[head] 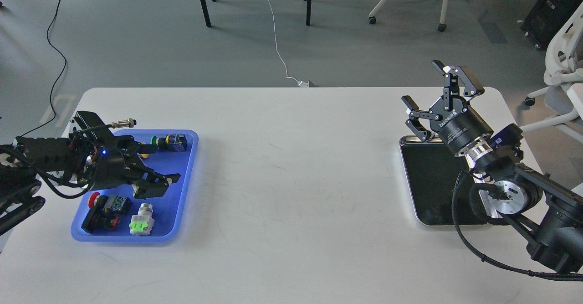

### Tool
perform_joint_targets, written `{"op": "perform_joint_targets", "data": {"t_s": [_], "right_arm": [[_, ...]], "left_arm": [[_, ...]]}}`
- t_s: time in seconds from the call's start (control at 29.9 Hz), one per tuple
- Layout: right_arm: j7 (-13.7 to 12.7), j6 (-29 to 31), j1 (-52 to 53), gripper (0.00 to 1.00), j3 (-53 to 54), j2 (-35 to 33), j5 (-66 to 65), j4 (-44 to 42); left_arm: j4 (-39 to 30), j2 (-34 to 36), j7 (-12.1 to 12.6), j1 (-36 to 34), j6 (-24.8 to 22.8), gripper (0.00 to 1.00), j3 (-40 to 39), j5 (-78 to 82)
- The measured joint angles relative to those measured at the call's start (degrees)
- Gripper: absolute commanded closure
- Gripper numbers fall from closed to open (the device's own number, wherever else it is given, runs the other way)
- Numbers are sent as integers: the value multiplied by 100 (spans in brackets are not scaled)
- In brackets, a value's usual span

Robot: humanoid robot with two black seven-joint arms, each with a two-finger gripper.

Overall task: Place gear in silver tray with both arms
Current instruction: 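Grasp a small black gear in the blue tray with the left gripper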

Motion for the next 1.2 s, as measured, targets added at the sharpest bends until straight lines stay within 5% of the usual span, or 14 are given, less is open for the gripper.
{"op": "perform_joint_targets", "data": {"t_s": [0.2,0.54,1.04,1.2], "right_arm": [[0,0,0,1,3,0,-2,0],[0,-6,0,1,17,-25,-2,0],[0,-3,0,1,17,-25,2,10],[0,-2,0,1,17,-21,2,10]], "left_arm": [[454,-238,1,-329,113,8,558,0],[1078,-415,1,-385,210,40,909,0],[1488,-495,1,-359,353,41,1037,-1],[1491,-493,1,-334,353,51,1049,-1]]}}
